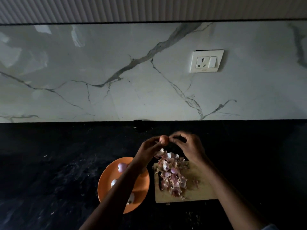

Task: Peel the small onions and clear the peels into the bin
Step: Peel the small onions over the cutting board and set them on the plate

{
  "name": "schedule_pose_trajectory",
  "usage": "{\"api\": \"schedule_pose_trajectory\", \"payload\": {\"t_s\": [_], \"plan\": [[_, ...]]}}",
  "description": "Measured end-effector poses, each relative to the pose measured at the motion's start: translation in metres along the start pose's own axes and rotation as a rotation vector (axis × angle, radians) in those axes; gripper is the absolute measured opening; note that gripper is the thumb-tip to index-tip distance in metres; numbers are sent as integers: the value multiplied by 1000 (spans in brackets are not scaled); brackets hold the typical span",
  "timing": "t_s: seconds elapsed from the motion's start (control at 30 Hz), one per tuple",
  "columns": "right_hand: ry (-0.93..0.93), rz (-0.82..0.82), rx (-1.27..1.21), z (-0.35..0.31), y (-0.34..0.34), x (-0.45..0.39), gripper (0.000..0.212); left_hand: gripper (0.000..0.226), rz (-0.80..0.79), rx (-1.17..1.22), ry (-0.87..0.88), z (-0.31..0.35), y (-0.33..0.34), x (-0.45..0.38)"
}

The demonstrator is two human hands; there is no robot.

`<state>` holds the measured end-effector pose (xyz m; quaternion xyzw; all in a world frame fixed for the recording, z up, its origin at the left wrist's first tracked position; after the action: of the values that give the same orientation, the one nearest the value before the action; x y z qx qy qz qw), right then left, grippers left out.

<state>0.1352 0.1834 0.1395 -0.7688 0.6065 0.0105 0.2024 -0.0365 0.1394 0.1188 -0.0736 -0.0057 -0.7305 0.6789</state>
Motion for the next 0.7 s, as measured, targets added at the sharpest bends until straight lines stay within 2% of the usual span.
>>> {"api": "schedule_pose_trajectory", "payload": {"t_s": [0.1,0.23,0.3,0.4,0.5,0.53,0.6,0.7], "plan": [[-79,56,60,-5,2,1,5,39,30,-60,77,4,-1,0],[75,106,22,3,6,5,5,37,75,-113,112,4,-3,-3],[212,131,-122,9,9,8,9,33,82,-117,124,6,-1,-5],[471,190,-490,9,15,12,10,29,64,-75,146,13,3,-5],[607,291,-647,12,13,14,12,33,84,-16,132,12,2,-3],[587,322,-596,14,7,14,13,37,99,14,117,10,-1,-2],[452,295,-314,17,-9,12,15,40,108,59,80,8,-6,1],[347,85,214,28,-22,15,17,38,69,124,-2,4,-9,3]]}}
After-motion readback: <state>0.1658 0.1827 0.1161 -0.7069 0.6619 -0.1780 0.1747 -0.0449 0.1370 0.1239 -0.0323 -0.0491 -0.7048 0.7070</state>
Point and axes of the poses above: each hand's wrist, its own x-axis away from the middle knuckle, its own y-axis out of the palm, z = x × y, the point moved 4 cm from there along -x, towards the middle knuckle, and after that the axes turned 10 degrees about -x, right-handed, at the moved point
